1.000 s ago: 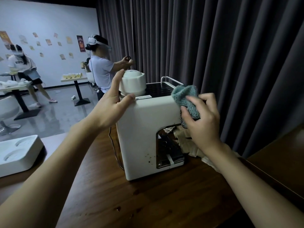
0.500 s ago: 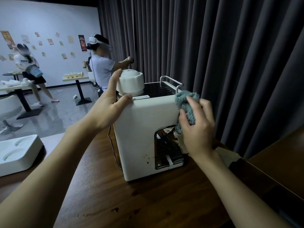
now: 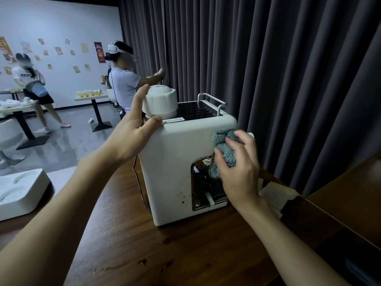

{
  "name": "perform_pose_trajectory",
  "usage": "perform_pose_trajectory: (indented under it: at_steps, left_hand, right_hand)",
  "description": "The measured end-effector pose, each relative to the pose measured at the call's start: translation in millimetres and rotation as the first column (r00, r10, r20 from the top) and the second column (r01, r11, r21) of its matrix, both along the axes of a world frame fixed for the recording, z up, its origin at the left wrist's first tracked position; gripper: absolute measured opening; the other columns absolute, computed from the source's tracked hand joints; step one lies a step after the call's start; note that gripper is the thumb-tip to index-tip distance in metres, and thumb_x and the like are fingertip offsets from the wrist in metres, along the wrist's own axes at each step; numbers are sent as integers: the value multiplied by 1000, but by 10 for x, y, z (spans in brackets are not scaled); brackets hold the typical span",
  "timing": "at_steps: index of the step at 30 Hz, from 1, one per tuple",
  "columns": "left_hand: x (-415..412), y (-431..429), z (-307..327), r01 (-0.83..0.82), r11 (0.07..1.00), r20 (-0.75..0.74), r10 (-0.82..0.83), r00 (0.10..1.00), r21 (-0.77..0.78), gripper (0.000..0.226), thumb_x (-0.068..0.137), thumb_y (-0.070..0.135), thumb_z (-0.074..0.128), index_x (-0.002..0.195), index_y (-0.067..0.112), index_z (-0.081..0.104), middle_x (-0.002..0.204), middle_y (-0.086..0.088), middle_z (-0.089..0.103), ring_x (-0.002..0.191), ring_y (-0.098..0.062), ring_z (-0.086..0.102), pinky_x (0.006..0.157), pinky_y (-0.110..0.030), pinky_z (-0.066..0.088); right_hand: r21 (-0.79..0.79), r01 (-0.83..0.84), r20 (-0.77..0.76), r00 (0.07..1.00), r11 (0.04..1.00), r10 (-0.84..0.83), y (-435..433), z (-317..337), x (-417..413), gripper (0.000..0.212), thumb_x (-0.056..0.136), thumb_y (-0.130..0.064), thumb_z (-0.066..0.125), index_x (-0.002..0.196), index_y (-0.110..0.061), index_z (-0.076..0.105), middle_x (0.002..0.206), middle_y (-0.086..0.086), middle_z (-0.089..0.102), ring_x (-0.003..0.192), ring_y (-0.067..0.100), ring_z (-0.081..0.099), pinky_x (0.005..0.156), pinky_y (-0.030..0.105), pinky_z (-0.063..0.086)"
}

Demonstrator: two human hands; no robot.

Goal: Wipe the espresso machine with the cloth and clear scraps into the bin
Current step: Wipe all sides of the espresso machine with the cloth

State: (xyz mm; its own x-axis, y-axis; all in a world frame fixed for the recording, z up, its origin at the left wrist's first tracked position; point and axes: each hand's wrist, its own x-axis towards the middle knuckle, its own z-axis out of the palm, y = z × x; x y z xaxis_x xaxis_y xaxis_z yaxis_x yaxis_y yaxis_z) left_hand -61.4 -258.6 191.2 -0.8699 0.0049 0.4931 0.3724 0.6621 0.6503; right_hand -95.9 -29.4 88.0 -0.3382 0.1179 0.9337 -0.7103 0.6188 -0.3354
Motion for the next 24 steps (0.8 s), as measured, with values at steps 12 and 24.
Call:
perform_pose_trajectory:
  at_steps: [12,24]
  left_hand:
    - [21,18,16,13,1000,1,-13,1000,11,74,84,54,44,149,52,9,142,5,43,106,0,52,100,-38,37]
    - [28,21,14,-13,1000,1,13,1000,-10,73,86,49,42,150,50,7,136,9,40,102,-4,51,94,-32,33]
  right_hand:
    - [-62,2,-43,999,998,-4,-25,1,-20,35,89,-9,67,122,-3,57,114,17,56,108,21,54,96,14,42]
    - [-122,47,-31,998,991,-51,-94,235,1,28,89,-6,67,115,2,66,114,20,57,107,16,53,95,5,37]
